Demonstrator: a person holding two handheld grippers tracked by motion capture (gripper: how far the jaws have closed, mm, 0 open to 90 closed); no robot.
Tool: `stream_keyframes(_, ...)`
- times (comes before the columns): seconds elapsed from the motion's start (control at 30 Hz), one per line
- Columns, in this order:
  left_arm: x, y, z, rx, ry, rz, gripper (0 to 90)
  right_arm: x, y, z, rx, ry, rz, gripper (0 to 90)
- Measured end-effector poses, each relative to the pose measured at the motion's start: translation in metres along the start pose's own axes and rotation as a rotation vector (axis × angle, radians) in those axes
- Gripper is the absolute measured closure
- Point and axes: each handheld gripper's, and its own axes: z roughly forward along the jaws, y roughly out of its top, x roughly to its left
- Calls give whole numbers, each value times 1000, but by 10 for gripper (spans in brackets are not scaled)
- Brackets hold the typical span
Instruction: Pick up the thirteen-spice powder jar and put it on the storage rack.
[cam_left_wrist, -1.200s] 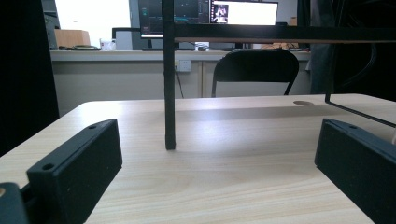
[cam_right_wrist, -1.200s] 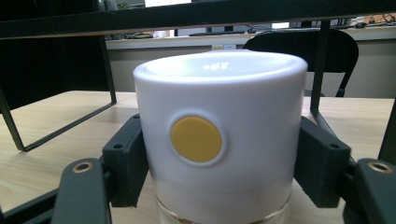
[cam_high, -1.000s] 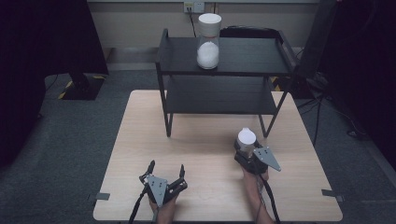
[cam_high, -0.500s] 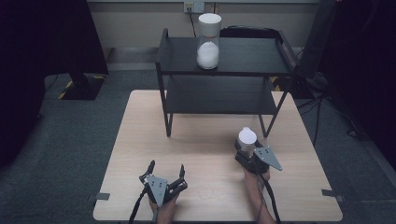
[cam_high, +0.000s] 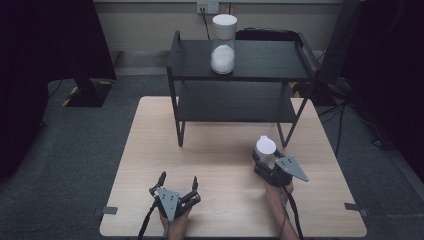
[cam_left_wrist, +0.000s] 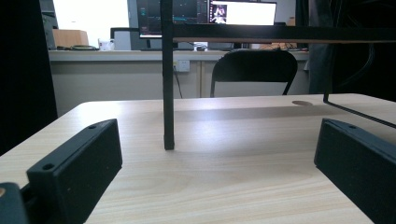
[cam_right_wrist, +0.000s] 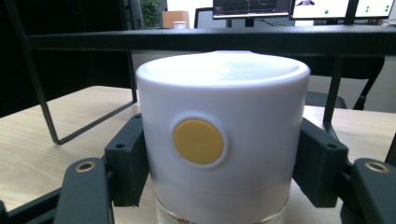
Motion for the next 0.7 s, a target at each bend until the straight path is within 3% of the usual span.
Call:
stream_keyframes(0.2,0,0,0,0,0,0,2,-9,9,-6,-18,40,-32,300)
stream_keyframes(0.33,-1,0,0,0,5,1,3,-21,19,-10,-24,95,-24,301)
stream_keyframes(0.5,-1,0,0,0,5,0,3,-29,35,-13,-32,127,16,301)
stream_keyframes(0.7,-1,0,0,0,5,0,3,-35,62,-14,-25,176,3,301)
